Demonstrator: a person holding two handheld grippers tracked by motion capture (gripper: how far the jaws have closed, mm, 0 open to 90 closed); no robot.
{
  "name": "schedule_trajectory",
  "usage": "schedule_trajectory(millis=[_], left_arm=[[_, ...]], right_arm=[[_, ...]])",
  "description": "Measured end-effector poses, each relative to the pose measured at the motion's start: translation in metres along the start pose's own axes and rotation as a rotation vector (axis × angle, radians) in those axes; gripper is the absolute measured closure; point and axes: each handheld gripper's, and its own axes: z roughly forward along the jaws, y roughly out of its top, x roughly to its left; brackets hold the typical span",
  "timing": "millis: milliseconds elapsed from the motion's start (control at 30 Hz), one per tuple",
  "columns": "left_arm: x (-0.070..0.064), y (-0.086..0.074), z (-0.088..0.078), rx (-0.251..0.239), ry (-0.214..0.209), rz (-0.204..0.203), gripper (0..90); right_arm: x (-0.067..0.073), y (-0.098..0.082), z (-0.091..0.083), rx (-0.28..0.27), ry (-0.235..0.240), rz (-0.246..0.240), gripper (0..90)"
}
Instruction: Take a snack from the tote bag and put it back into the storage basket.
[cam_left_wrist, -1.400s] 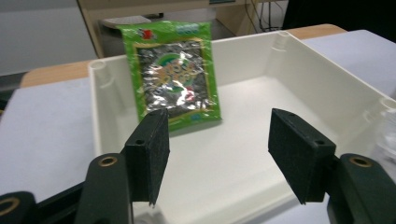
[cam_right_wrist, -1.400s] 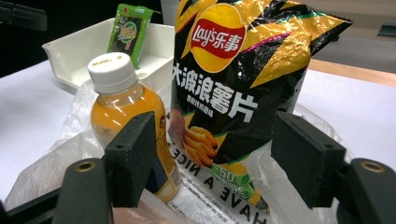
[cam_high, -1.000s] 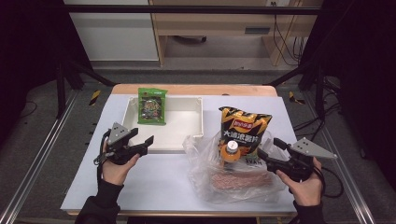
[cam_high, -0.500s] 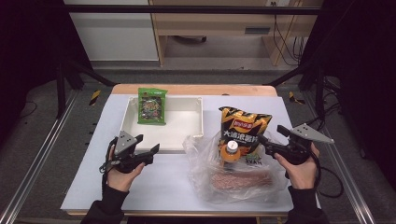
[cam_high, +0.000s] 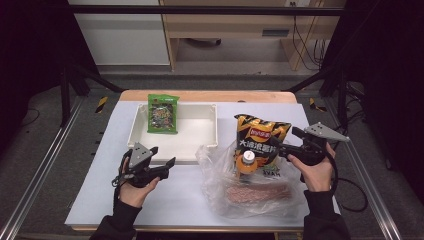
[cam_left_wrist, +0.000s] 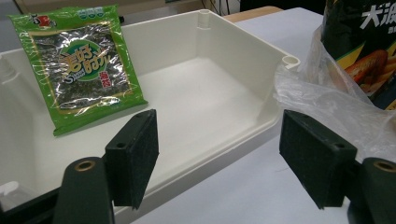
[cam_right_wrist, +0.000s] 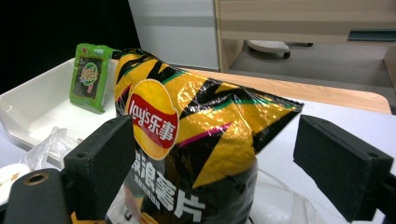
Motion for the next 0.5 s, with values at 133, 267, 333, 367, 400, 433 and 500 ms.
schedule_trajectory(millis=[133,267,333,367,400,433,500], left_arm=[[0.001,0.000,0.000,0.000,-0.001,-0.002,27.7],[0.002,0.000,0.000,-0.002,0.000,-0.006,27.7],[0.002,0.000,0.000,-0.002,0.000,-0.006,27.7],[0.002,0.000,0.000,-0.003,0.001,-0.005,27.7],[0.002,0.000,0.000,-0.001,0.001,-0.005,27.7],[0.002,-0.001,0.000,0.000,0.002,-0.006,27.7],[0.003,-0.001,0.000,0.000,0.004,-0.005,27.7]], right_arm=[[-0.002,0.001,0.006,0.002,0.003,0.006,12.7],[-0.005,-0.001,0.012,0.022,-0.018,0.026,13.0],[-0.007,-0.002,0.016,0.035,-0.020,0.026,13.4],[-0.007,-0.003,0.018,0.041,-0.019,0.030,14.1],[-0.007,-0.003,0.020,0.046,-0.016,0.030,14.7],[-0.008,-0.004,0.022,0.050,-0.011,0.032,15.4],[-0.007,-0.004,0.026,0.056,-0.003,0.033,18.5]])
